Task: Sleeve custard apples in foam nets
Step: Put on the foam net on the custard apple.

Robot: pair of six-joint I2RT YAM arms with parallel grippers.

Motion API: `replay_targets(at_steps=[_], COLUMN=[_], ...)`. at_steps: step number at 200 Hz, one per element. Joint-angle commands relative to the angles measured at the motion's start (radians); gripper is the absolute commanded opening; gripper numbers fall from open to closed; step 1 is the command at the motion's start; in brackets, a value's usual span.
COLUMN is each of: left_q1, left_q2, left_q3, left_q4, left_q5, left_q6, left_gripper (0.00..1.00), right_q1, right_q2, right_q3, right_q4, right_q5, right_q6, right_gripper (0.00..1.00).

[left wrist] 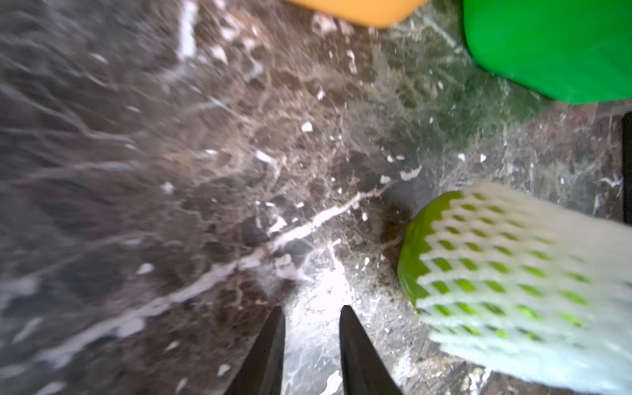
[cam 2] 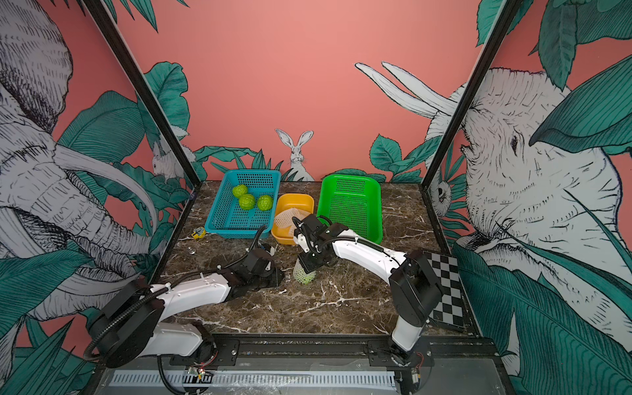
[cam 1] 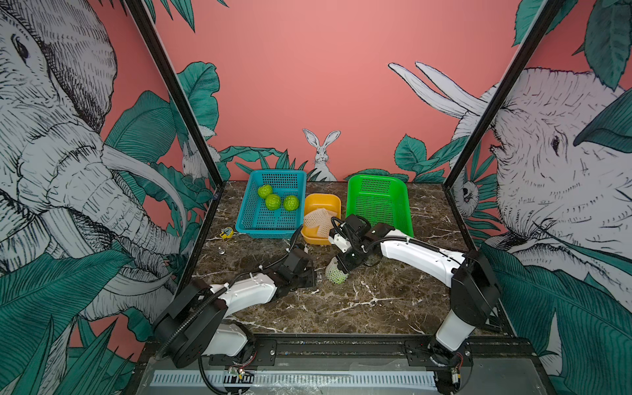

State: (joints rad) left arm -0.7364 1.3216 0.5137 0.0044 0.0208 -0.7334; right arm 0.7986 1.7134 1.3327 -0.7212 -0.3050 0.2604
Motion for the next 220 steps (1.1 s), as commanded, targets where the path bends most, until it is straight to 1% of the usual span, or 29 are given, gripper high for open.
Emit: replay_targets(at_steps=[1,36,49,71,88,93,115,119,139,161,187,220], left_q1=[0.004,0.003,0.003,0.004,0.002,0.002,-0.004,-0.007,-0.022,-0.054,-0.084,-0.109], left_q2=[-0.053,-0.089,-0.102,-0.110,-0.099,-0.093,-0.062,-0.056,-0.024,0.015,0.056,0.102], left_q3=[0.036,0.114,0.141,0.183,0.217,0.228,0.270,0.279,0.324,0.386,0.442,0.494], left_q4=[-0.087,-0.152,-0.155,-0.143,-0.136,-0.135,-0.129,-0.128,-0.135,-0.171,-0.212,-0.266], left_q5=[-0.062,-0.060,-0.048,-0.031,-0.014,-0.007,0.017,0.019,0.035,0.031,0.031,0.035], left_q6=[0.030,0.080,0.090,0.099,0.106,0.107,0.110,0.112,0.125,0.153,0.178,0.199], left_gripper=[0.39,0.51,0.54,0.59,0.60,0.61,0.62,0.62,0.62,0.62,0.63,0.64], right_q1=[0.005,0.004,0.002,-0.009,-0.034,-0.042,-0.086,-0.094,-0.134,-0.182,-0.195,-0.194], right_q2=[0.000,-0.037,-0.058,-0.093,-0.104,-0.145,-0.193,-0.201,-0.248,-0.298,-0.320,-0.308], right_q3=[0.042,0.052,0.052,0.041,0.021,0.012,-0.013,-0.045,-0.088,-0.153,-0.204,-0.255], right_q4=[-0.026,-0.021,-0.018,-0.012,-0.003,0.005,0.037,0.038,0.049,0.096,0.129,0.219], right_q5=[0.010,0.010,0.011,0.029,0.039,0.037,0.011,0.011,0.021,-0.015,-0.037,-0.089], right_q6=[0.000,0.025,0.031,0.040,0.047,0.052,0.070,0.072,0.078,0.109,0.123,0.162], right_gripper=[0.17,0.33,0.36,0.39,0.40,0.40,0.41,0.41,0.41,0.41,0.42,0.43])
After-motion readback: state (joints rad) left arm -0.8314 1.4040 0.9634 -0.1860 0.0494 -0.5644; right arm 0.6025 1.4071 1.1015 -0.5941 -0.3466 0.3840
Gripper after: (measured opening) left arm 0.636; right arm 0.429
